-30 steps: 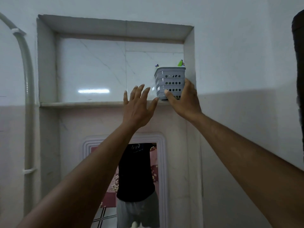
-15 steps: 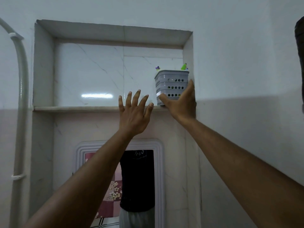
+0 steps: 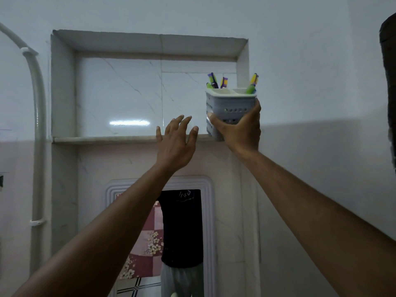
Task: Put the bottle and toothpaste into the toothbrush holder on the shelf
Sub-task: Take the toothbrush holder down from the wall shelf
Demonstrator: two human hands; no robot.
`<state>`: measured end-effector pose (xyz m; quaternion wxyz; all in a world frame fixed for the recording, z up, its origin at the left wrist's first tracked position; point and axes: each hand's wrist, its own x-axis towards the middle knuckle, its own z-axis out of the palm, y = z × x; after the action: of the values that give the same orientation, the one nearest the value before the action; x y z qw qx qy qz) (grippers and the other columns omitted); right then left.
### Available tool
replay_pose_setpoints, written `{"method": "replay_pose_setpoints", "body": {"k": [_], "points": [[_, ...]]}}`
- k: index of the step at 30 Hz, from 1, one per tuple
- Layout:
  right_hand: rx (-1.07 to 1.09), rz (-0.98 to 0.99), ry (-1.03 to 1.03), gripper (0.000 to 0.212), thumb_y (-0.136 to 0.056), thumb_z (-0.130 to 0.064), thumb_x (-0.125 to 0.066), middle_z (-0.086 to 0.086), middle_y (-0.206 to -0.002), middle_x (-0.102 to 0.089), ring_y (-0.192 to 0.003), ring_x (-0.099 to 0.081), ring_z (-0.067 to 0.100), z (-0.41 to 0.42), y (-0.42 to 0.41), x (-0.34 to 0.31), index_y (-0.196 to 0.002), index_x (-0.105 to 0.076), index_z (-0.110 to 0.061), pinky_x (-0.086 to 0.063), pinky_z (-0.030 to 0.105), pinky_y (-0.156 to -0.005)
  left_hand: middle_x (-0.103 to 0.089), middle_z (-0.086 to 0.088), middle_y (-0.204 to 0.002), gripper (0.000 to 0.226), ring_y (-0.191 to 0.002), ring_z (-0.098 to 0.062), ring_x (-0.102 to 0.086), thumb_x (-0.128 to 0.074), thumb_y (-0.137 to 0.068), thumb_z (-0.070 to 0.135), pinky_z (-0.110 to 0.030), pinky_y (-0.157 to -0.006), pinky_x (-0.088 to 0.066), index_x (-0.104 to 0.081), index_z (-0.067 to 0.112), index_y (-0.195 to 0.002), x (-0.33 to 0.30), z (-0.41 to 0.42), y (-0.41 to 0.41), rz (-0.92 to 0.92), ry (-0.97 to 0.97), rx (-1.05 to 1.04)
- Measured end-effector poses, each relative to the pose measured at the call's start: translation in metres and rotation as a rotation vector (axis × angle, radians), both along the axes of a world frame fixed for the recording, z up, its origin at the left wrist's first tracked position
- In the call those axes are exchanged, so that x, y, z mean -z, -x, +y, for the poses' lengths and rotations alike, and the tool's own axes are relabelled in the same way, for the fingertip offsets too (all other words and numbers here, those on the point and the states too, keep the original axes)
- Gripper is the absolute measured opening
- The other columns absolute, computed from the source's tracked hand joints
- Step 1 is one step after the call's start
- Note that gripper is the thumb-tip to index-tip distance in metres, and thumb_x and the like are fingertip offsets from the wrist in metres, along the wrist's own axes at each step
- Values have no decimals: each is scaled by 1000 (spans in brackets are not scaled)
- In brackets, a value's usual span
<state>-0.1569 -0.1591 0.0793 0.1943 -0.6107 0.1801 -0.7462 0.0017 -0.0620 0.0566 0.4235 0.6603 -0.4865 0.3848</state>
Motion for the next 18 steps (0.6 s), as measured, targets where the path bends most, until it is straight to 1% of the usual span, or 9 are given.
{"method": "replay_pose_setpoints", "body": {"k": [1,3,5,6,9,11,15,18], "points": [[-1,-14,0,136,-61,-74,-93,-1,-158,-54,-140,-60,22,4,3,2,-166,-29,-17,-52,28,-101,-33,4,-176,59,-167,-19,-22,-32,-113,58,-58,-135,1,-38,33,-166,0,3,3,-10,5,-3],[-2,-41,5,132,-61,-71,-96,1,-157,-56,-140,-61,22,13,10,10,-163,-34,-15,-57,35,-106,-34,3,-175,59,-166,-20,-25,-33,-113,57,-58,-135,0,-38,30,-166,3,8,8,-28,11,-8],[8,-72,12,128,-61,-69,-97,2,-156,-58,-139,-63,23,21,19,22,-161,-38,-15,-60,43,-106,-36,2,-174,61,-165,-20,-27,-35,-113,57,-57,-136,-2,-38,28,-166,8,14,13,-30,23,-2],[11,-87,20,127,-61,-69,-97,1,-155,-58,-138,-63,22,25,23,29,-160,-39,-15,-60,44,-105,-37,2,-174,62,-164,-21,-28,-36,-112,57,-57,-136,-4,-38,27,-166,11,18,15,-30,34,5],[-17,-85,22,125,-62,-69,-98,-1,-153,-59,-137,-63,18,39,38,56,-160,-40,-17,-61,40,-103,-38,3,-173,63,-163,-21,-30,-37,-111,59,-57,-135,-7,-39,27,-165,26,29,22,-26,46,19],[-55,-62,-8,125,-63,-68,-99,-2,-152,-59,-136,-63,17,47,45,82,-160,-39,-17,-62,39,-103,-38,4,-173,63,-162,-21,-31,-37,-111,60,-58,-135,-9,-39,28,-165,48,36,27,-12,32,27],[-95,-16,-64,123,-64,-65,-99,-1,-151,-60,-135,-64,16,56,53,139,-160,-39,-16,-63,41,-101,-41,3,-171,66,-160,-21,-36,-35,-109,64,-58,-135,-12,-40,27,-164,102,48,34,20,-22,51],[-126,4,-115,122,-62,-64,-101,-3,-148,-62,-131,-67,12,62,56,180,-157,-42,-16,-64,39,-99,-40,2,-171,67,-160,-20,-35,-36,-109,64,-59,-134,-15,-39,27,-164,143,57,39,54,-84,61]]}}
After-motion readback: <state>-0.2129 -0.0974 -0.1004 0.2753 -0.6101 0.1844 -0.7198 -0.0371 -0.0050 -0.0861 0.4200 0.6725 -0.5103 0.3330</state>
